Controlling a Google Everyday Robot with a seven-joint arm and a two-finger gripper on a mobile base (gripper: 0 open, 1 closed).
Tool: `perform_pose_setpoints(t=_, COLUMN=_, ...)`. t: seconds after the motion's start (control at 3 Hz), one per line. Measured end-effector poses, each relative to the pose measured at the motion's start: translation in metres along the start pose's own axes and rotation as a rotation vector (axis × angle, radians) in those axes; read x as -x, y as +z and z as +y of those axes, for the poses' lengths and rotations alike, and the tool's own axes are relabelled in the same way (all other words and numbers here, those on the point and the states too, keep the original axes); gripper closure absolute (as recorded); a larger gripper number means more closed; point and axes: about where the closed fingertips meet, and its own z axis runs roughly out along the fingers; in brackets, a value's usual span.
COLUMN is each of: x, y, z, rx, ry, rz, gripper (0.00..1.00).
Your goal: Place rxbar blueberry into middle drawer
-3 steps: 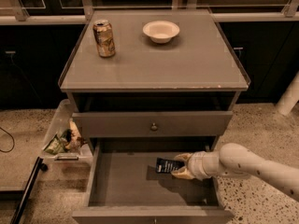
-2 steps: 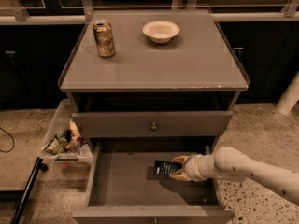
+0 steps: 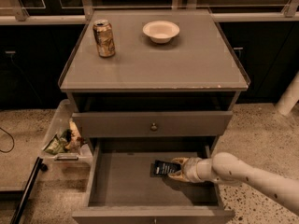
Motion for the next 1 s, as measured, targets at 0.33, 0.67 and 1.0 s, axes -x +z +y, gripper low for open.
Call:
perform_pose_setpoints(t=0.33, x=-0.012, y=0.012, z=0.003, rx=0.011, ry=0.012, rz=-0.01, gripper=1.0)
perform_pose_setpoints(t=0.67, x=-0.0121, y=0.0124, z=0.0032, rx=0.012, ry=0.013, rz=-0.01, gripper=0.81)
perform_pose_setpoints(t=1.0, x=-0.0121, y=0.0125, z=0.0032, rx=0.012, ry=0.013, rz=-0.011, gripper=0.57)
